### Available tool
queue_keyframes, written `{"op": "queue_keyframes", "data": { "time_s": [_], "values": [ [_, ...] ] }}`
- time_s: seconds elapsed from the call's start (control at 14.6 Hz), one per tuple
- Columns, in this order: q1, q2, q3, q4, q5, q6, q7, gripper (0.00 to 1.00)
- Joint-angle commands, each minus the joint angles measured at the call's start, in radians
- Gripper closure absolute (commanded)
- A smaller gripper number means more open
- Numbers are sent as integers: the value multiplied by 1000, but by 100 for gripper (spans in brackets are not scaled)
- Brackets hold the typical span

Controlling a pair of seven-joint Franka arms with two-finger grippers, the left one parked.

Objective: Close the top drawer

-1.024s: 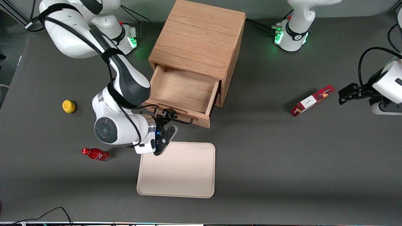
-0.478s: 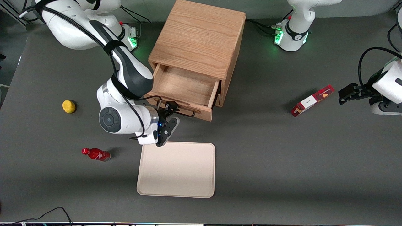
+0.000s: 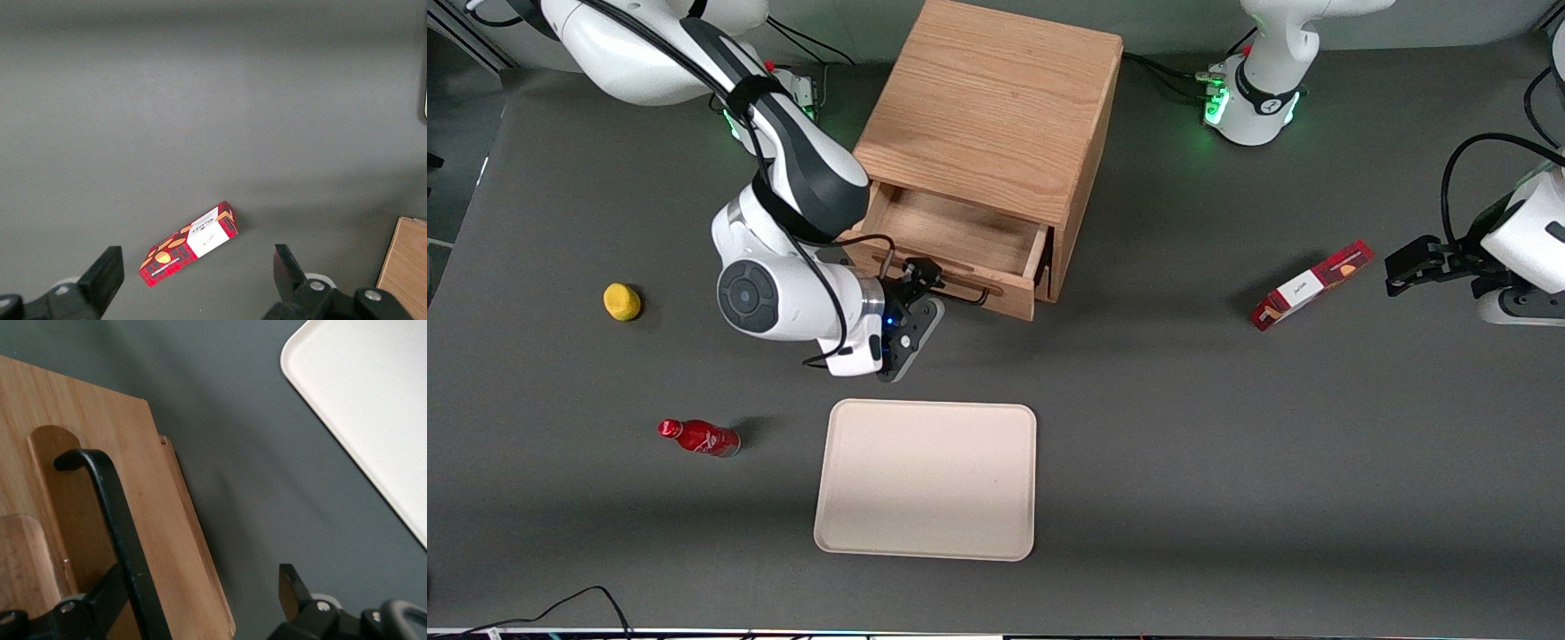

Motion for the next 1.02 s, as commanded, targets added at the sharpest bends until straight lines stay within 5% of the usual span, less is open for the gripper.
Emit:
{"op": "queue_keyframes", "data": {
  "time_s": [0.0, 0.96],
  "values": [
    [-15, -81, 25, -117, 38, 51, 15, 0],
    [-18, -214, 83, -307, 99, 126, 39, 0]
  ]
}}
